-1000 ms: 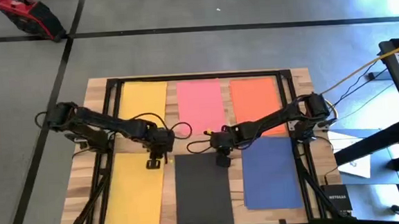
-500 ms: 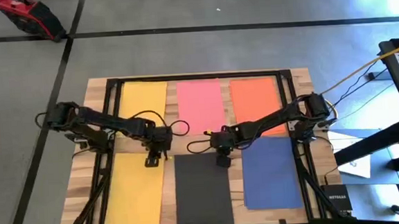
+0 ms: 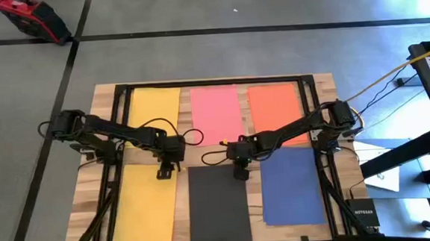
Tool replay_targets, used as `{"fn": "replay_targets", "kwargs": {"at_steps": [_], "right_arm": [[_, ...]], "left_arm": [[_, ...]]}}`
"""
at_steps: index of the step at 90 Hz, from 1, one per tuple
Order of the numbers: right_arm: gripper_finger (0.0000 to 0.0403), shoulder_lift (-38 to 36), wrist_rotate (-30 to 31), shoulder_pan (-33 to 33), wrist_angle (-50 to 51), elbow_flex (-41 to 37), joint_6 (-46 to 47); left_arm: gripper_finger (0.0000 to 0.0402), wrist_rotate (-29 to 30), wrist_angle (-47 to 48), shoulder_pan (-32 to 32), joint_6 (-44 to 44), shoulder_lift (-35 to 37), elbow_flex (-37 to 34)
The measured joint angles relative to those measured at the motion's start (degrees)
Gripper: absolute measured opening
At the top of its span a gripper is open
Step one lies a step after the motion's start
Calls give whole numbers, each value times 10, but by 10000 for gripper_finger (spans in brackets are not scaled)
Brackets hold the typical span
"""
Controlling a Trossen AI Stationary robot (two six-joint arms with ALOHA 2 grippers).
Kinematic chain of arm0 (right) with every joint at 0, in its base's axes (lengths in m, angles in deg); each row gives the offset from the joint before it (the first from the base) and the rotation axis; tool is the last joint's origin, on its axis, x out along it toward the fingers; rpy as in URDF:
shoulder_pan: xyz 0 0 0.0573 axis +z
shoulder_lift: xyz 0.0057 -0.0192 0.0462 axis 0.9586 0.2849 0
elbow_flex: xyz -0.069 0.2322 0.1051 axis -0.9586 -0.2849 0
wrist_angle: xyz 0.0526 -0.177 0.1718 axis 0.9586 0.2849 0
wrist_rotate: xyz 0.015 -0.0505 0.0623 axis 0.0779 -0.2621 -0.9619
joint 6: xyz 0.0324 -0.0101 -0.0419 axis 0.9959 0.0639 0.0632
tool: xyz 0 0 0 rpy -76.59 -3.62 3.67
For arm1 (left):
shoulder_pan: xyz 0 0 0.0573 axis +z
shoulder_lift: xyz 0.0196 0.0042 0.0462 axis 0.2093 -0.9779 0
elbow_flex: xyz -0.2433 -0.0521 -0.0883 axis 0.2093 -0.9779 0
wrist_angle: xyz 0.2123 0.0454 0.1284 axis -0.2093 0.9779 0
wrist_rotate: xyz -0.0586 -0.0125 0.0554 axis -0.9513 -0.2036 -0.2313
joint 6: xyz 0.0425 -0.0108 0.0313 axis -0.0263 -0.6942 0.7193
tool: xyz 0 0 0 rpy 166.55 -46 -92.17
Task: Organize paper
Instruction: Stack the yellow paper on the top of the yellow paper
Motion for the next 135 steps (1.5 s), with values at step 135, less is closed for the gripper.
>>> {"fn": "replay_targets", "kwargs": {"at_steps": [135], "right_arm": [[1,0,6,0,1,0,-1]], "left_arm": [[55,31,80,1,11,-26,52]]}}
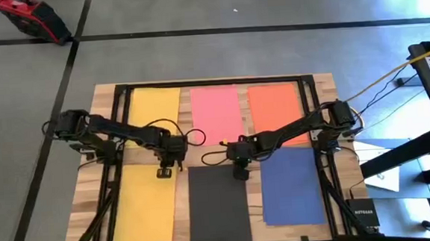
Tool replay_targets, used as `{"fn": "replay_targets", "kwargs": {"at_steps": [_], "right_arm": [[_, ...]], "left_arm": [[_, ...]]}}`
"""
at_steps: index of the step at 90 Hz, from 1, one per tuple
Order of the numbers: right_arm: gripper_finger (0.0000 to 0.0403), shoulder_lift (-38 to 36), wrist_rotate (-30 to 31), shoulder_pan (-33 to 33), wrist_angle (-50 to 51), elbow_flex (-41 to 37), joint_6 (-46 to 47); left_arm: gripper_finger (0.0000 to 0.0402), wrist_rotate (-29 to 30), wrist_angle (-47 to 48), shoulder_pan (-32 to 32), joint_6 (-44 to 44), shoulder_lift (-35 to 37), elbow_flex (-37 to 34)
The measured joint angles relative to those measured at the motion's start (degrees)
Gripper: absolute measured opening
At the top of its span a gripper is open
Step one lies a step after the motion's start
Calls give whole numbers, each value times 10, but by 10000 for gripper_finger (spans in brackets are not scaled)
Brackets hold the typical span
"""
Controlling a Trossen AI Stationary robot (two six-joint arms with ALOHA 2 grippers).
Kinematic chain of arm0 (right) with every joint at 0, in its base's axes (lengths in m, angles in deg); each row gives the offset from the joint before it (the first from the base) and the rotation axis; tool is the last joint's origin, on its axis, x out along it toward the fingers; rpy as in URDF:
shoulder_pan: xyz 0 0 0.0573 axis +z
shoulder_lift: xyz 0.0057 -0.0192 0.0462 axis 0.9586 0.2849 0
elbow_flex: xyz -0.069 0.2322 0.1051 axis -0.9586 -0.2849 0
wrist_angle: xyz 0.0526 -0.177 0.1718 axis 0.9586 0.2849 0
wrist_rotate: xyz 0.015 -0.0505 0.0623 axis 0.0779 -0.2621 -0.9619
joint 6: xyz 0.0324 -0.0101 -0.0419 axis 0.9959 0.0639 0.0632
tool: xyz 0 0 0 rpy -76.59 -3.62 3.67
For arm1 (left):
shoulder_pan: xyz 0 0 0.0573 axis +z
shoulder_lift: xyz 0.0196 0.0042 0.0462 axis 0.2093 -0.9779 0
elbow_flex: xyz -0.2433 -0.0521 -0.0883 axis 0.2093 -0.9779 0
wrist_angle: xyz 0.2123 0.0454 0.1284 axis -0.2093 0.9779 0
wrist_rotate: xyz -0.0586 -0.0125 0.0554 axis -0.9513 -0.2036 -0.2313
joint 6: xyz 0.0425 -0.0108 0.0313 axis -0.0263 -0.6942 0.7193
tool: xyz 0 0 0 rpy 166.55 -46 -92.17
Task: Organize paper
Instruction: Stack the yellow paper on the top of the yellow paper
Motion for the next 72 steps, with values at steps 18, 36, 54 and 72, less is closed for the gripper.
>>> {"fn": "replay_targets", "kwargs": {"at_steps": [18,36,54,72], "right_arm": [[1,0,0,0,0,0,0],[1,0,0,0,0,0,-7],[1,0,1,0,0,0,-7],[1,0,1,0,0,0,-6]], "left_arm": [[103,-32,13,-1,-43,0,3],[149,-39,-19,0,-49,0,-25],[172,-2,-49,-1,-31,0,-43],[137,26,-35,-2,-5,0,-43]]}}
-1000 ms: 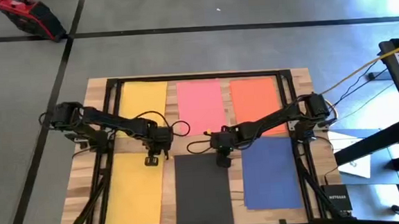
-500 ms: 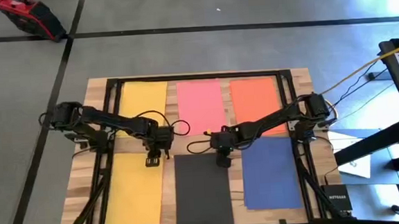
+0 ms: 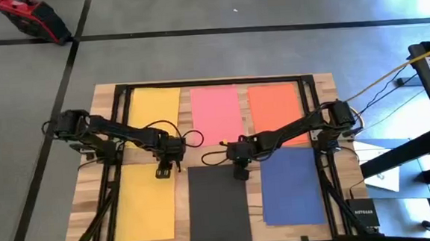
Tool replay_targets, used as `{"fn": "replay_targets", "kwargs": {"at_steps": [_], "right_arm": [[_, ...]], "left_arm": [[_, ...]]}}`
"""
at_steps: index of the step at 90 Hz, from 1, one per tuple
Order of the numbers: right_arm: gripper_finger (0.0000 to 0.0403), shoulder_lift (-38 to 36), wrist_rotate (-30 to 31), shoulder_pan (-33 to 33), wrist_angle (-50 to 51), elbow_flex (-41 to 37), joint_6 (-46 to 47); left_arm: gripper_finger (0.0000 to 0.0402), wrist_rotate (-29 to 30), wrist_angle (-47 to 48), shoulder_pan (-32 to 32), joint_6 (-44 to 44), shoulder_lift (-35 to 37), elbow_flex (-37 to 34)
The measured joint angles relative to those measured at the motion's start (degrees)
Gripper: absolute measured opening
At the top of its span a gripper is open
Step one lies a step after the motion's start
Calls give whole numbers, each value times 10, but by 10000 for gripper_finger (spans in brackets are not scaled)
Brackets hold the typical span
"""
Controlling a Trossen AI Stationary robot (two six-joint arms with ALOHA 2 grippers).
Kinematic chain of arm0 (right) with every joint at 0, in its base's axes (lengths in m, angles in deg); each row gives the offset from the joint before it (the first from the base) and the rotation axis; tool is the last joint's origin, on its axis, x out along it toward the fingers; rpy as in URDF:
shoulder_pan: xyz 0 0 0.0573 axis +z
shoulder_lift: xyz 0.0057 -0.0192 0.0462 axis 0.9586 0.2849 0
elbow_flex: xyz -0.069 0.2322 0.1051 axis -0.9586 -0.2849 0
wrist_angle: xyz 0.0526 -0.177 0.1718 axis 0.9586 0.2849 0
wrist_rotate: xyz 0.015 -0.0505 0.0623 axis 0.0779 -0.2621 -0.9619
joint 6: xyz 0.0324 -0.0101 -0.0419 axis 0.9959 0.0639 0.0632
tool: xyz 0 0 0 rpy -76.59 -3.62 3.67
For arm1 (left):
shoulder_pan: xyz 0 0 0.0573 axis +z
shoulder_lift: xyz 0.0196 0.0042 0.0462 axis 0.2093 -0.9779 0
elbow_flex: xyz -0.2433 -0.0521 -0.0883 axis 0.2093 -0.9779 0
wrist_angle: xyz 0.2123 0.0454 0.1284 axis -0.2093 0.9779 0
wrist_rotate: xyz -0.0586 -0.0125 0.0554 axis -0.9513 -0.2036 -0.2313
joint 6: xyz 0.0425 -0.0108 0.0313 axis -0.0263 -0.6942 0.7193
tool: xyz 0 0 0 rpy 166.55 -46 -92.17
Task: Organize paper
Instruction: Stack the yellow paper on the top of the yellow paper
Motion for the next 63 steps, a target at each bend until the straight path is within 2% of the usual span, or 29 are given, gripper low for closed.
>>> {"fn": "replay_targets", "kwargs": {"at_steps": [25,53,63], "right_arm": [[1,0,0,0,0,0,1],[1,0,0,0,0,0,1],[1,0,0,0,0,0,1]], "left_arm": [[10,5,21,1,15,0,7],[1,4,82,0,16,0,55],[0,49,106,0,47,0,77]]}}
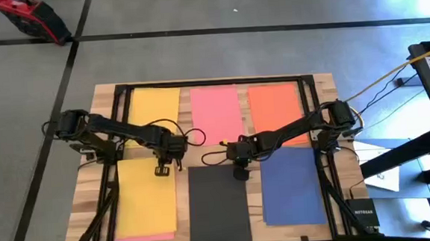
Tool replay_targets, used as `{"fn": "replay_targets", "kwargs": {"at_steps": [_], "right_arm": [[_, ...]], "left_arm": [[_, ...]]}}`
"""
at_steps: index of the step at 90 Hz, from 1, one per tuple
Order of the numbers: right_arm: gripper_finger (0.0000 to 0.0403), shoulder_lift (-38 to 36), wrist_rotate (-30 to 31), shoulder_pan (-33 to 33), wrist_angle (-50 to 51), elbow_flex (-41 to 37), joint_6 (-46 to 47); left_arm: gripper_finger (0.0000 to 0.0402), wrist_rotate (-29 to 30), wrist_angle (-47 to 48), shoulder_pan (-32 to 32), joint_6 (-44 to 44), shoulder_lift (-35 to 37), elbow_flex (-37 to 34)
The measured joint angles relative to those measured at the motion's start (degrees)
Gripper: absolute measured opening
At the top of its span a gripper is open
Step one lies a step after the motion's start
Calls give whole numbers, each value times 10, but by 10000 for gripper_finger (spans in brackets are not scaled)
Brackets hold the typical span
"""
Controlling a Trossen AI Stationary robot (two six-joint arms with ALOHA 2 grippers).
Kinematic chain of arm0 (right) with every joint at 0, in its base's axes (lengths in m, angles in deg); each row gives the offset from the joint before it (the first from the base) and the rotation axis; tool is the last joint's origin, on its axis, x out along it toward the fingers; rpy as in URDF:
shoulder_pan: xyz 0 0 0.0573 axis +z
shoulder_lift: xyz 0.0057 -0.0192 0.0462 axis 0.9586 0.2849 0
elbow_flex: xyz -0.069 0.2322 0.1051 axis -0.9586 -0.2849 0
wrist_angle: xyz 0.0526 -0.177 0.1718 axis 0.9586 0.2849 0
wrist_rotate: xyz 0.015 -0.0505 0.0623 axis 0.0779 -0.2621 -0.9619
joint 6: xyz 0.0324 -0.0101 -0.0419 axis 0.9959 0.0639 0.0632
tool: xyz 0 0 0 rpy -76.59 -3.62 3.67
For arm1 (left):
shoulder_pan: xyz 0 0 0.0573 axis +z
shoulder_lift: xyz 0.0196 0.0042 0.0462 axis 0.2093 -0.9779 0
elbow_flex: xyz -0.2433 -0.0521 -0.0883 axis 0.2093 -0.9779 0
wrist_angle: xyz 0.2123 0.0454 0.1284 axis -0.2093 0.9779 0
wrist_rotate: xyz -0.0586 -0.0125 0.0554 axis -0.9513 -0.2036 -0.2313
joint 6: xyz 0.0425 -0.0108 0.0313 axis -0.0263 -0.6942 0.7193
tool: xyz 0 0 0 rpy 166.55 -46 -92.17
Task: Organize paper
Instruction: Stack the yellow paper on the top of the yellow paper
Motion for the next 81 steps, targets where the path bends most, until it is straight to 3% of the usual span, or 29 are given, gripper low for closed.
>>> {"fn": "replay_targets", "kwargs": {"at_steps": [11,37,81], "right_arm": [[1,0,0,0,0,0,0],[1,0,0,0,0,0,0],[1,0,0,0,0,0,0]], "left_arm": [[0,82,12,14,55,0,16],[0,164,12,87,187,0,24],[0,221,-77,232,429,0,24]]}}
